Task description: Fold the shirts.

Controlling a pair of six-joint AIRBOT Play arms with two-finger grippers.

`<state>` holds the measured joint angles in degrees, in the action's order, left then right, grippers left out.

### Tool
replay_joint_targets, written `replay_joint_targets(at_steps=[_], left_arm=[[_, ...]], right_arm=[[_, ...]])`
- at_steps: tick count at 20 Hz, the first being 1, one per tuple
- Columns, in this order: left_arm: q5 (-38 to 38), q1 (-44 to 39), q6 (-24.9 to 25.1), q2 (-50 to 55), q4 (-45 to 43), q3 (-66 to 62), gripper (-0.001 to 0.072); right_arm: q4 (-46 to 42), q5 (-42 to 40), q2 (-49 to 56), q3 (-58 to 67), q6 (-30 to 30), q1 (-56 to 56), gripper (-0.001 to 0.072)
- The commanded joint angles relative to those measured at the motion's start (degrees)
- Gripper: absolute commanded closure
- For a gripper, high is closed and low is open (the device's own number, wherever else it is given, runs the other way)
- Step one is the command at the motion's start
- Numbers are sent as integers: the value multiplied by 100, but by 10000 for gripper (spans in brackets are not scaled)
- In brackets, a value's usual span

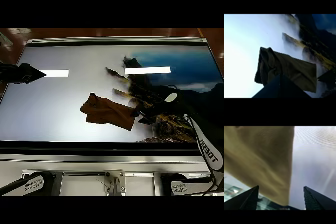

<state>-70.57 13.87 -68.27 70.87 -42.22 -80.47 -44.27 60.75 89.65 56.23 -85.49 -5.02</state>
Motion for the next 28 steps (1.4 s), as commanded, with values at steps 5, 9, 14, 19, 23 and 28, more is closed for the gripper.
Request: replay_joint_targets(at_steps=[5, 9, 14, 19, 23, 28], left_arm=[[-20, 0, 2, -4, 195, 2, 666], [-22, -2, 2, -4, 195, 2, 666], [-70, -199, -7, -4, 195, 2, 666], [-66, -466, -216, -4, 195, 2, 666], [-50, -669, -302, -4, 192, 2, 665], [160, -966, -302, -2, 192, 2, 666]], right_arm=[[1510, -1244, 350, -302, 424, -592, 440], [1611, -1062, 192, 68, 1624, -243, 644], [1521, -942, -420, 1029, 1749, 1386, 645], [1165, -809, -1150, 1250, 1032, 3930, 645], [-529, -140, -1574, 1250, 321, 5694, 645], [-2953, 1534, -1585, 472, -17, 6592, 645]])
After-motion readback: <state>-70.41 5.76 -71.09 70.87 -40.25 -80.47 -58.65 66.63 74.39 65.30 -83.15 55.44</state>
